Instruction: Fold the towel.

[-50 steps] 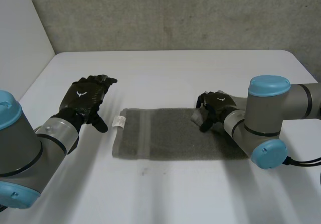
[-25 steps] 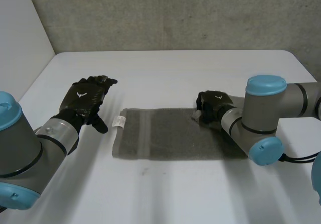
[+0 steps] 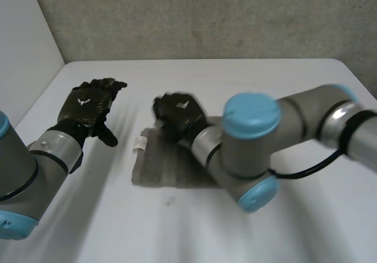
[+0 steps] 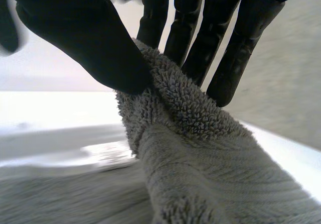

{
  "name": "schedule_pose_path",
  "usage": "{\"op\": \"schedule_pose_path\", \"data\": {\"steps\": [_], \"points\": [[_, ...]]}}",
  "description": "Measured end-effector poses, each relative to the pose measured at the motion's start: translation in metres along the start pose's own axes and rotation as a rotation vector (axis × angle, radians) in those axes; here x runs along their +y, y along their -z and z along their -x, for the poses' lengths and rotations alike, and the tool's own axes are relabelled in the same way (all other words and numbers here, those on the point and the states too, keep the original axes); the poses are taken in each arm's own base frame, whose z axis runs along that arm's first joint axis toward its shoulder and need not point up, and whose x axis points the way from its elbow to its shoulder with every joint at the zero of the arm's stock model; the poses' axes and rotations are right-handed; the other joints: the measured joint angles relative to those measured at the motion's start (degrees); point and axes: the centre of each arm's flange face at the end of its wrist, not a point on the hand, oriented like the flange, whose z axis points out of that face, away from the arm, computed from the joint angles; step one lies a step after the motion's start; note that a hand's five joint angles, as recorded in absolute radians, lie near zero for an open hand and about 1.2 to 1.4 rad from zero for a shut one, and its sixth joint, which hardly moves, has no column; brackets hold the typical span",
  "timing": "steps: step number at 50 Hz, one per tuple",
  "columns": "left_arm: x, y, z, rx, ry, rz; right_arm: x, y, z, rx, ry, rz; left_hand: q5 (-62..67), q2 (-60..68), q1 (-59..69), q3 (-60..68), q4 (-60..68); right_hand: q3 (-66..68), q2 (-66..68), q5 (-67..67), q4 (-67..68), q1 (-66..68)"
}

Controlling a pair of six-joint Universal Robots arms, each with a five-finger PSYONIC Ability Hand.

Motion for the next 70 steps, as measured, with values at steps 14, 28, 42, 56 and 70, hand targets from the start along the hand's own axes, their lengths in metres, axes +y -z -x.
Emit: {"op": "schedule_pose_path", "data": {"steps": [14, 28, 42, 56, 70], "points": [[0.001, 0.002, -0.002, 0.006, 0.0, 0.005, 0.039, 0.009, 0.036, -0.071, 0.061, 0.124, 0.0, 0.0, 0.0, 0.0, 0.0, -41.44, -40.87, -39.32, -41.57, -31.8], [0.002, -0.002, -0.038, 0.111, -0.014, -0.015, -0.018, 0.077, -0.07, 0.215, 0.055, 0.142, -0.07, 0.57, 0.19, 0.0, 0.34, -55.24, -53.52, -52.64, -54.85, -42.82], [0.042, -0.03, -0.094, 0.222, -0.156, 0.029, 0.044, 0.134, -0.116, 0.345, 0.181, 0.303, -0.07, 1.69, 0.99, 1.38, 1.45, -32.27, -31.28, -32.09, -32.92, -24.18], [0.067, -0.02, -0.099, 0.195, -0.278, 0.1, 0.042, 0.124, -0.13, 0.379, 0.298, 0.249, -0.07, 1.72, 0.99, 1.39, 1.46, 0.25, -0.31, -0.81, 0.01, -2.28], [0.043, 0.026, -0.085, 0.132, -0.273, 0.099, -0.03, 0.077, -0.078, 0.272, 0.676, 0.023, -0.08, 1.55, 0.79, 1.26, 1.34, 0.47, 0.47, -0.03, 0.2, -1.13]]}}
